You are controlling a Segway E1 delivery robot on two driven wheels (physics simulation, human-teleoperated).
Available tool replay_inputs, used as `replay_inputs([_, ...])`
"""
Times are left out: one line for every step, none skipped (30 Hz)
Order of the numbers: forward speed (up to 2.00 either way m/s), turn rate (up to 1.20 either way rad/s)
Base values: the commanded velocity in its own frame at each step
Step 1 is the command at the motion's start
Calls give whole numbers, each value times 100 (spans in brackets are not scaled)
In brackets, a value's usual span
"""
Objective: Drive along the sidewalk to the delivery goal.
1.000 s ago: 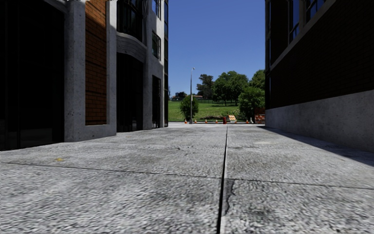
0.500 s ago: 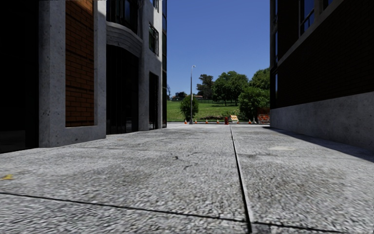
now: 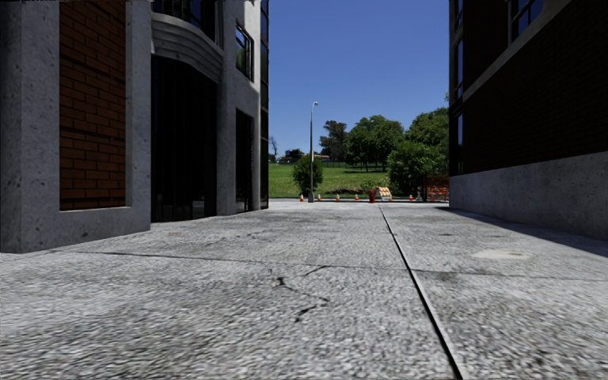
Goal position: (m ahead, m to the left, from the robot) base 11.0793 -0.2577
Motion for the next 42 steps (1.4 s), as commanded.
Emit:
replay_inputs([200,0])
replay_inputs([200,0])
replay_inputs([200,0])
replay_inputs([200,0])
replay_inputs([200,0])
replay_inputs([200,0])
replay_inputs([200,0])
replay_inputs([200,0])
replay_inputs([200,0])
replay_inputs([200,0])
replay_inputs([200,0])
replay_inputs([200,0])
replay_inputs([200,0])
replay_inputs([200,0])
replay_inputs([200,0])
replay_inputs([200,0])
replay_inputs([200,0])
replay_inputs([200,0])
replay_inputs([200,0])
replay_inputs([200,0])
replay_inputs([200,0])
replay_inputs([200,0])
replay_inputs([200,0])
replay_inputs([200,0])
replay_inputs([200,0])
replay_inputs([200,0])
replay_inputs([200,0])
replay_inputs([200,0])
replay_inputs([200,0])
replay_inputs([200,0])
replay_inputs([200,0])
replay_inputs([200,0])
replay_inputs([200,0])
replay_inputs([200,0])
replay_inputs([200,0])
replay_inputs([200,0])
replay_inputs([200,0])
replay_inputs([200,0])
replay_inputs([200,0])
replay_inputs([200,0])
replay_inputs([200,0])
replay_inputs([200,0])
